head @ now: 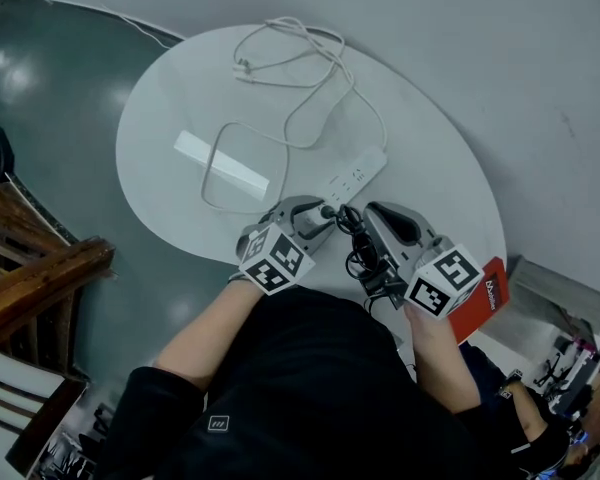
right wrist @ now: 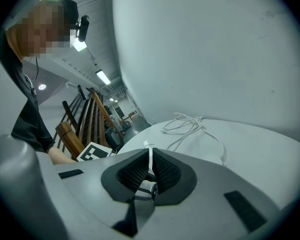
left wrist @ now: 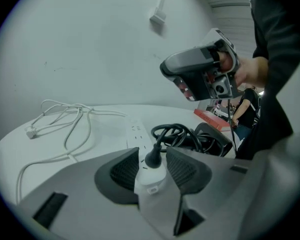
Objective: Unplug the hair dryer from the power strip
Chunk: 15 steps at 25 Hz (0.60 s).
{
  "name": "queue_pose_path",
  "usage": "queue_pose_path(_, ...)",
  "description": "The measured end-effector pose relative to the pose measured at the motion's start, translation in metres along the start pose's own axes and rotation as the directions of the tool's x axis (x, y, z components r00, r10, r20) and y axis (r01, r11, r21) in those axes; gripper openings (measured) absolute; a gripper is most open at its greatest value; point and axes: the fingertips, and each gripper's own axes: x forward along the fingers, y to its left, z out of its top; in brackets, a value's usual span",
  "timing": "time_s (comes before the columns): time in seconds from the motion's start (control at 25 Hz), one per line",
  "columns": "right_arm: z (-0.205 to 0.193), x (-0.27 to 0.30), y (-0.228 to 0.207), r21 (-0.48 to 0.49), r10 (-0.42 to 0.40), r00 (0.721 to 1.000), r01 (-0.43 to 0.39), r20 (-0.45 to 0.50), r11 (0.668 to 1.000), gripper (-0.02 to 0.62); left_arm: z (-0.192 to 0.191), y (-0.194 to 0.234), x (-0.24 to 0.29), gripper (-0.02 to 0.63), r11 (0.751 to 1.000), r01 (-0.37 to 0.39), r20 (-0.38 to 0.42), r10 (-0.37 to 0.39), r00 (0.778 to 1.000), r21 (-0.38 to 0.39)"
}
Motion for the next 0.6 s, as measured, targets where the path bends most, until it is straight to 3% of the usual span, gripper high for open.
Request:
queue_pose_path(0.2, -0.006, 0.008, 0.005, -0.004, 0.018, 1.0, -0.018, -0.023, 1.0, 0.038, -0.014, 0.001, 0.009, 0.178, 1.0, 0.011, -0.037, -0.011, 0.999, 0.012)
queue_pose_path(0.6, -0.026, 0.027, 0.005, -0.002, 0.042, 0.994, -0.043, -0.104, 0.999, 0.038, -0.014, 0.001, 0.009, 0.167, 1.0, 0.025, -0.02, -0.025, 0.999, 0.018)
